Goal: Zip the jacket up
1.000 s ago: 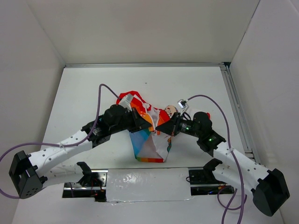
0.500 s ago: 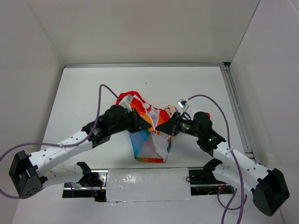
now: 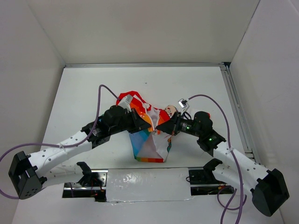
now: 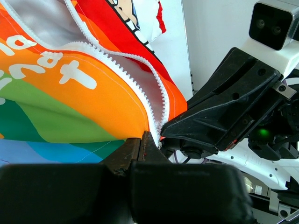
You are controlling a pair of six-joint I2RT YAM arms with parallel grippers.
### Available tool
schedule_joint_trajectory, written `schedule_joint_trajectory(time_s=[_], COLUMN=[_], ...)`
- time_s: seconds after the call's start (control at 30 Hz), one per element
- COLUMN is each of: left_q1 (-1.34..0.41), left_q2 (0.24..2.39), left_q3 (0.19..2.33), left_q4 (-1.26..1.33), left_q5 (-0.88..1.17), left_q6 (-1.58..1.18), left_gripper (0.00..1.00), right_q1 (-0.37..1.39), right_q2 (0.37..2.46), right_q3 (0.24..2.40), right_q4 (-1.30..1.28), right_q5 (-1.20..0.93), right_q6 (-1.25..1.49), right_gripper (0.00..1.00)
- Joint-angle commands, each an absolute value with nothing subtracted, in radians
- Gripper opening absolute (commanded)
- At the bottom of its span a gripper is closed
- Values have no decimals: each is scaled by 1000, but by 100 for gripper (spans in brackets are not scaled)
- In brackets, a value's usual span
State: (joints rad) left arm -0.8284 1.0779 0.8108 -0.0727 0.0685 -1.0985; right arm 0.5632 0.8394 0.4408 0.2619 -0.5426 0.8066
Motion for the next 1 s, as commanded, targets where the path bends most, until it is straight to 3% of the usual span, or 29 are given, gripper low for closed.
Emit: schedule_joint_trajectory(time_s=[0.0,0.97], left_q1=[-834,-834], left_q2=[1055,1060], left_q3=[807,801], left_q4=[-9,18], left_q5=[74,66], left_q6=[-1068,-1057], left_gripper=[0,0], right_q1=[554,552], right_q2=[842,859], right_q3=[457,477], right_q4=[313,308], right_q5=[-568,-597], right_q6=[805,811], right_gripper=[0,0])
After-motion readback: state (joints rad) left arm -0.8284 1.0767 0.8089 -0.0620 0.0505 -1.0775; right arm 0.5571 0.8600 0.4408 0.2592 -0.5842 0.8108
